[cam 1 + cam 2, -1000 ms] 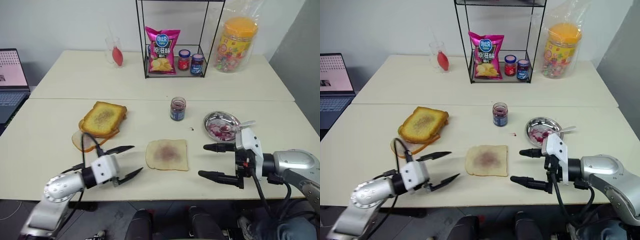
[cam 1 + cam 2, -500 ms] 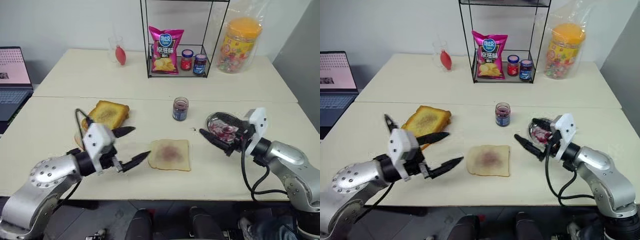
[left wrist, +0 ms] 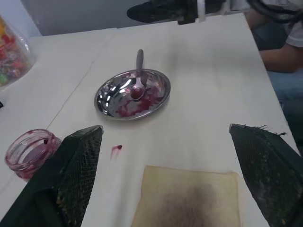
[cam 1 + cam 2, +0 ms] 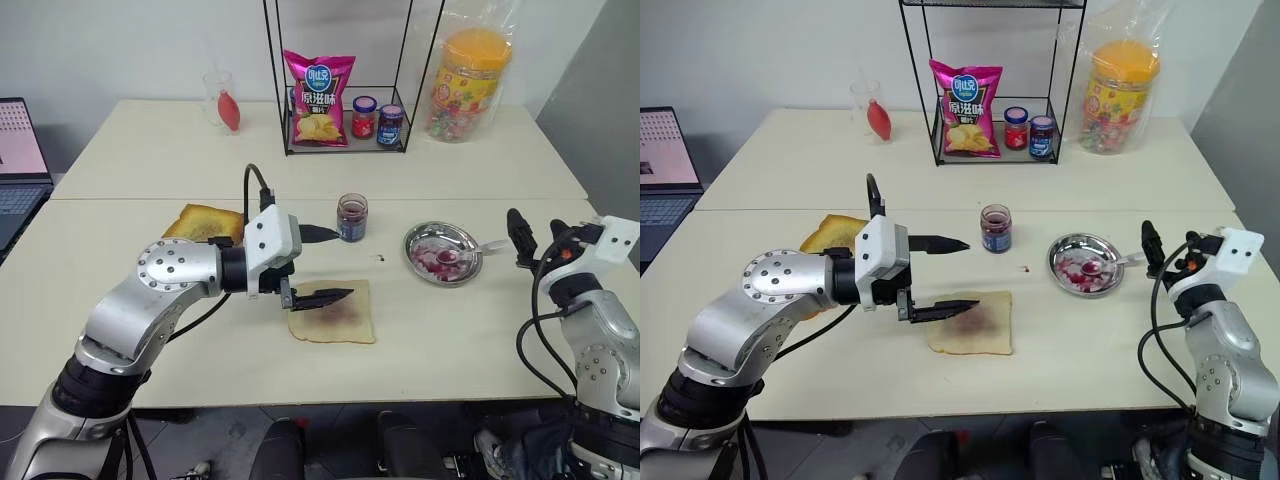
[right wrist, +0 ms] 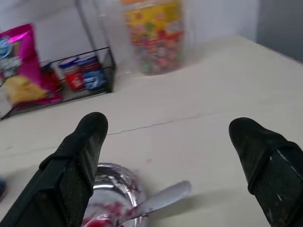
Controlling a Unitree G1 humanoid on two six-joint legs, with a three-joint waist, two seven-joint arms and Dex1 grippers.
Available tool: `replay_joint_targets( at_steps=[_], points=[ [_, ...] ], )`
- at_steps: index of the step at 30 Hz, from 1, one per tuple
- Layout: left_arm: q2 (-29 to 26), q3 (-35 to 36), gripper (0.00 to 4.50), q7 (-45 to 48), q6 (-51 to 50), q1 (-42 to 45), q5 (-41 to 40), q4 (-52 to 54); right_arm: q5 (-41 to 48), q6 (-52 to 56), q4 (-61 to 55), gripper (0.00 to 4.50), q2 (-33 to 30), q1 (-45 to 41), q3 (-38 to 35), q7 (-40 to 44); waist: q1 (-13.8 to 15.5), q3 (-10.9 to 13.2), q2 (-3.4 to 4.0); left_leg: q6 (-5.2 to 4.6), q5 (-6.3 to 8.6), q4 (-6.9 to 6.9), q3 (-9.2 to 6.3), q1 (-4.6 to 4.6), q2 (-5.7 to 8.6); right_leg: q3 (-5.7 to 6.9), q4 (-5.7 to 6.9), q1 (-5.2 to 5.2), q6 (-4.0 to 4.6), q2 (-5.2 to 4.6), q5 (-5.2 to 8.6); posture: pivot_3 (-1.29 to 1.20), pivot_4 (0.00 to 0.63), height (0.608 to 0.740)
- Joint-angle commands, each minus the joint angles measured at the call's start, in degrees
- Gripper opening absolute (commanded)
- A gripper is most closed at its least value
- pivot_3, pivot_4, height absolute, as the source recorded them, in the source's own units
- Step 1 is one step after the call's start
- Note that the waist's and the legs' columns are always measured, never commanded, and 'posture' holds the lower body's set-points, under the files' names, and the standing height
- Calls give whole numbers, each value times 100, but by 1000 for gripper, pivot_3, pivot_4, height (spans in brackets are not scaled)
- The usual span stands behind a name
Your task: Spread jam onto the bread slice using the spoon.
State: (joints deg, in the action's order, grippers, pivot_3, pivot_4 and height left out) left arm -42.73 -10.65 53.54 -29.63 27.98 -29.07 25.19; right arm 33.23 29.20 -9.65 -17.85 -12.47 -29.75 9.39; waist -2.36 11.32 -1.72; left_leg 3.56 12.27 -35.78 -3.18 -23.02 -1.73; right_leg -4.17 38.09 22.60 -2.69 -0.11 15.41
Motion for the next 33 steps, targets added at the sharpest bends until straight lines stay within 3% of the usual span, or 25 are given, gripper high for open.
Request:
replay_joint_targets(
  at_steps=[1, 16, 24, 28, 33],
  points=[
    [-16, -153, 4478, 198, 58, 15, 176, 89, 418, 27, 326, 4500, 146, -97, -291, -61, 0, 1, 1, 0, 0, 0, 1, 1, 0, -1, 0, 0, 0, 0, 0, 0, 150, 740],
    [20, -137, 4478, 306, -152, 11, 238, 167, 1150, 252, 2243, 4500, 69, -1093, -196, 890, -77, 6, 11, 0, 0, -2, 3, -1, -1, -4, 1, 1, -8, 1, -5, 0, 150, 740],
    [-69, -104, 4478, 364, -90, -58, 364, 115, 1287, 430, 2461, 4500, 52, -1235, -163, 1173, -77, 6, 12, -1, 0, -1, 2, -1, 0, -3, 1, 2, -9, 1, -6, 0, 150, 740],
    [-66, -129, 4500, 359, -38, -157, 445, 129, 1166, 219, 2765, 3886, 65, -1352, -191, 1236, -83, 6, 13, -1, 0, -2, 2, 1, 0, -3, 3, 1, -9, 1, -6, 0, 150, 740],
    [-38, -111, 4500, 362, -17, -195, 499, 119, 1116, 100, 2994, 2773, 44, -1427, -168, 1377, -84, 7, 13, 0, 0, -3, 2, 0, 0, -4, 3, 2, -10, 1, -6, 0, 150, 740]
  ],
)
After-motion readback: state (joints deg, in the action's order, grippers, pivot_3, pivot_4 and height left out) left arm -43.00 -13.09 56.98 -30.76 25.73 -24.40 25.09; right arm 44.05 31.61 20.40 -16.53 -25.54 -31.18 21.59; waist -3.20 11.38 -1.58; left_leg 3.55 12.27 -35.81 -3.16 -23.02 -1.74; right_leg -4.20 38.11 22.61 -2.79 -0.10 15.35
